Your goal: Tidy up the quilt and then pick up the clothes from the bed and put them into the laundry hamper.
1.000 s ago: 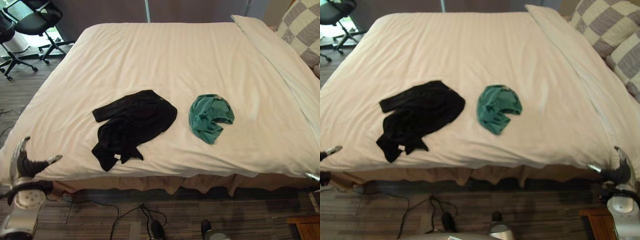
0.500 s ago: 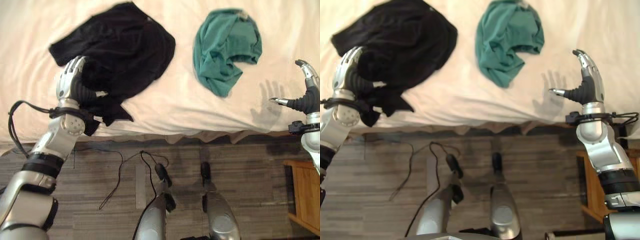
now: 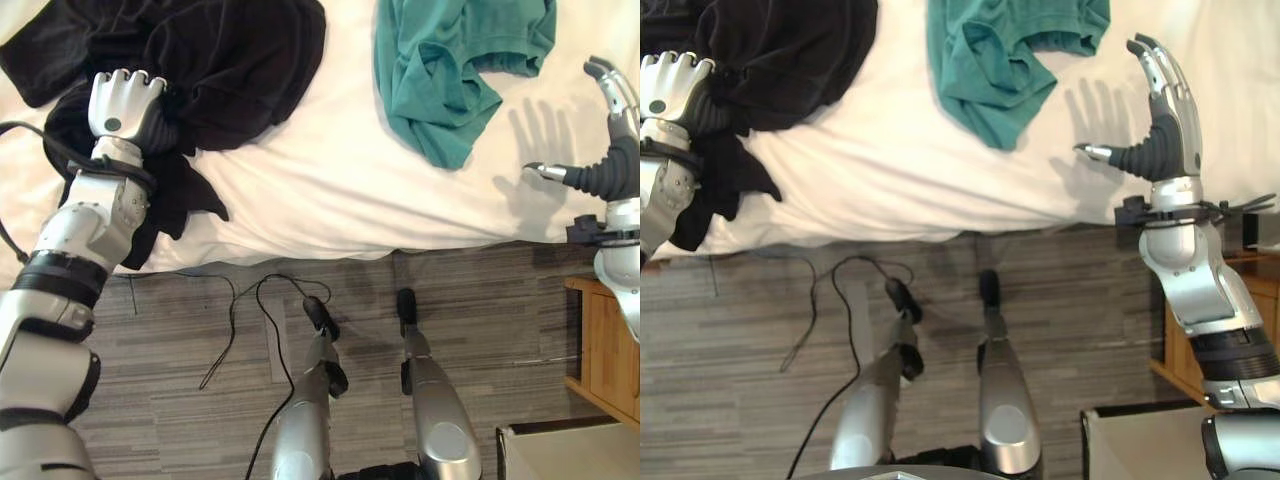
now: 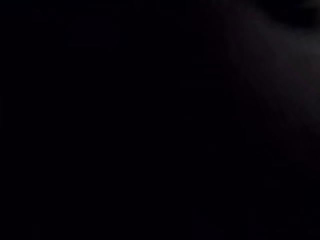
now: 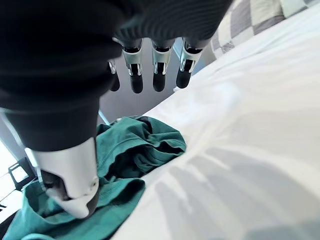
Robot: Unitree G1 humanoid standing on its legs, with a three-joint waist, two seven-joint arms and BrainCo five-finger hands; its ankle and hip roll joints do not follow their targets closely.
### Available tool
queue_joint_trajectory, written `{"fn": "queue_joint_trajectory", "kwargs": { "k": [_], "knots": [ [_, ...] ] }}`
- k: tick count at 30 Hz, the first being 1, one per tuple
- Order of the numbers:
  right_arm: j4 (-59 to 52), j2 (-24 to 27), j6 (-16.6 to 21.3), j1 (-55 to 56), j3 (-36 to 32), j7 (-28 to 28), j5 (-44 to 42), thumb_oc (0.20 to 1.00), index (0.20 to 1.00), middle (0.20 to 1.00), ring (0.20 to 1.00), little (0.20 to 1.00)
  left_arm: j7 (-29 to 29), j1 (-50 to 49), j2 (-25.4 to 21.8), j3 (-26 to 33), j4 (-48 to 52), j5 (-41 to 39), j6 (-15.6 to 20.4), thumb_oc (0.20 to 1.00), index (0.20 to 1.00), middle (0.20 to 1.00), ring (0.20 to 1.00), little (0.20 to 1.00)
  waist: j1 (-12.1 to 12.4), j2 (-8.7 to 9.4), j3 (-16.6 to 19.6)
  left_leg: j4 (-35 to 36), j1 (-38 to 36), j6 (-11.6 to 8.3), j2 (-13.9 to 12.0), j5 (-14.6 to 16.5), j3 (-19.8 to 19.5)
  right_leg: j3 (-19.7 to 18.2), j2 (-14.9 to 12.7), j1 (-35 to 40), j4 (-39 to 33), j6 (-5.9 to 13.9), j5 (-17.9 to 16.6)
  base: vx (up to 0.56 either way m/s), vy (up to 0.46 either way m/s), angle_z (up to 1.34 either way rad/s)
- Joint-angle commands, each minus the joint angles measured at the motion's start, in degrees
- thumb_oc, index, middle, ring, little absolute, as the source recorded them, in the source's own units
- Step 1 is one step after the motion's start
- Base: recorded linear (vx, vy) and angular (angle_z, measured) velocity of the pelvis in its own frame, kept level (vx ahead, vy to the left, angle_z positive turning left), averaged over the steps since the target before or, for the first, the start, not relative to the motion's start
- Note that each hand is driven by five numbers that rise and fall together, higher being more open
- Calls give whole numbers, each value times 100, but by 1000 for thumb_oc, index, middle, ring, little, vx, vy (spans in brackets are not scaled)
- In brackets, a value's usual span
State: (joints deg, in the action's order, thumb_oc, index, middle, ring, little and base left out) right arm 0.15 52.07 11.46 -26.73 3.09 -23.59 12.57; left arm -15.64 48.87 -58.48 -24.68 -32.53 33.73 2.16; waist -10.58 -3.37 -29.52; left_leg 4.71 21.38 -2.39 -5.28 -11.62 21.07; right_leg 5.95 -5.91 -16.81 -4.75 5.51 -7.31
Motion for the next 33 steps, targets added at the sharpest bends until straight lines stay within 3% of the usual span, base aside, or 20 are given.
{"fn": "queue_joint_trajectory", "kwargs": {
  "k": [1, 3, 8, 9, 10, 11, 20, 21, 22, 23, 28, 31, 32, 33],
  "knots": [
    [-1, 366, 142, -419, 0, -256, 312, 1000, 1000, 1000, 1000, 1000, 283, -1292, 330, 105, -13, -582, 447, 200, 200, 200, 200, 200, 206, 216, 617, 29, -401, -470, -234, 513, 12, 133, 36, -370, 446, 267, 735, 51, -62, 0],
    [234, 446, 31, -845, 411, -186, 274, 1000, 1000, 1000, 1000, 1000, 283, -2124, 450, 727, 255, -1230, 594, 200, 200, 200, 200, 200, 342, 234, 617, 29, -480, -490, -220, 512, -31, 176, 57, -249, 403, 238, 729, 39, -78, 0],
    [601, 601, -62, -1403, 906, -108, 201, 1000, 1000, 1000, 1000, 1000, 170, -3130, 688, 1508, 590, -2013, 801, 200, 200, 200, 200, 200, 582, 210, 580, 29, -476, -529, -206, 483, -125, 278, 56, -187, 388, 203, 731, 16, -87, 4],
    [834, 806, -145, -1624, 1083, -41, 225, 1000, 1000, 1000, 1000, 1000, 167, -3731, 792, 1930, 855, -2412, 958, 200, 200, 200, 200, 200, 762, 164, 540, 29, -428, -555, -201, 451, -175, 353, 36, -195, 382, 191, 726, -1, -88, 8],
    [852, 799, -141, -1672, 1136, -45, 222, 1000, 1000, 1000, 1000, 1000, 175, -3782, 799, 1979, 881, -2413, 953, 200, 200, 200, 200, 200, 732, 159, 545, 29, -425, -556, -203, 450, -179, 357, 37, -196, 382, 190, 726, -4, -114, 8],
    [1113, 974, -198, -1818, 1274, 42, 220, 1000, 1000, 1000, 1000, 1000, 213, -4269, 882, 2265, 1110, -2696, 1043, 200, 200, 200, 200, 200, 897, 109, 517, 29, -367, -579, -184, 419, -220, 417, 24, -210, 379, 177, 728, 0, -56, 14],
    [3000, 1237, -371, -2613, 2080, 338, -497, 1000, 1000, 1000, 1000, 1000, 301, -5103, 1034, 3077, 1456, -4083, 1474, 200, 200, 200, 200, 200, 1298, -232, 526, 29, 62, -687, -95, 426, -463, 554, -40, -551, 483, 178, 854, -8, -46, 27],
    [3350, 1232, -399, -2753, 2146, 402, -716, 664, 664, 664, 664, 664, 353, -5098, 1058, 3099, 1462, -4277, 1551, 200, 200, 200, 200, 200, 1362, -300, 543, 29, 163, -698, -81, 402, -482, 579, -48, -659, 543, 168, 867, -50, -20, 22],
    [3515, 1206, -404, -2797, 2182, 431, -803, 511, 511, 511, 511, 511, 379, -5125, 1080, 3077, 1464, -4321, 1557, 200, 200, 200, 200, 200, 1388, -319, 552, 29, 194, -699, -79, 395, -494, 583, -45, -700, 567, 167, 873, -32, -16, 17],
    [3540, 1204, -393, -2837, 2220, 431, -813, 200, 200, 200, 200, 200, 381, -5130, 1088, 3084, 1463, -4324, 1559, 200, 200, 200, 200, 200, 1380, -324, 562, 29, 206, -699, -80, 394, -494, 582, -45, -715, 574, 167, 875, 0, 0, 0],
    [3540, 1157, -390, -2551, 2256, 732, -974, 200, 200, 200, 200, 200, 533, -5271, 1210, 3004, 1600, -4341, 1558, 200, 200, 200, 200, 200, 1386, -349, 654, 29, 165, -694, -78, 393, -561, 642, -21, -635, 577, 137, 936, 20, -14, 3],
    [3165, 811, -247, -1538, 1635, 805, -1341, 200, 200, 200, 200, 200, 596, -5193, 1362, 2929, 1659, -4297, 1521, 200, 200, 200, 200, 200, 1282, -244, 720, 29, -94, -673, -71, 452, -625, 668, 17, -287, 460, 123, 966, 30, -42, 15],
    [2834, 296, -97, -690, 932, 851, -1916, 200, 200, 200, 200, 200, 593, -5124, 1536, 2876, 1717, -4242, 1494, 200, 200, 200, 200, 200, 1199, -157, 748, 29, -223, -599, -90, 393, -596, 754, 27, -107, 363, 93, 850, 71, -44, 18],
    [2806, 294, -105, -629, 885, 856, -1912, 200, 200, 200, 200, 200, 593, -5121, 1521, 2853, 1718, -4241, 1490, 200, 200, 200, 200, 200, 1216, -140, 785, 29, -287, -650, -76, 519, -657, 691, 23, -30, 332, 130, 960, -2, -36, 22]
  ]
}}
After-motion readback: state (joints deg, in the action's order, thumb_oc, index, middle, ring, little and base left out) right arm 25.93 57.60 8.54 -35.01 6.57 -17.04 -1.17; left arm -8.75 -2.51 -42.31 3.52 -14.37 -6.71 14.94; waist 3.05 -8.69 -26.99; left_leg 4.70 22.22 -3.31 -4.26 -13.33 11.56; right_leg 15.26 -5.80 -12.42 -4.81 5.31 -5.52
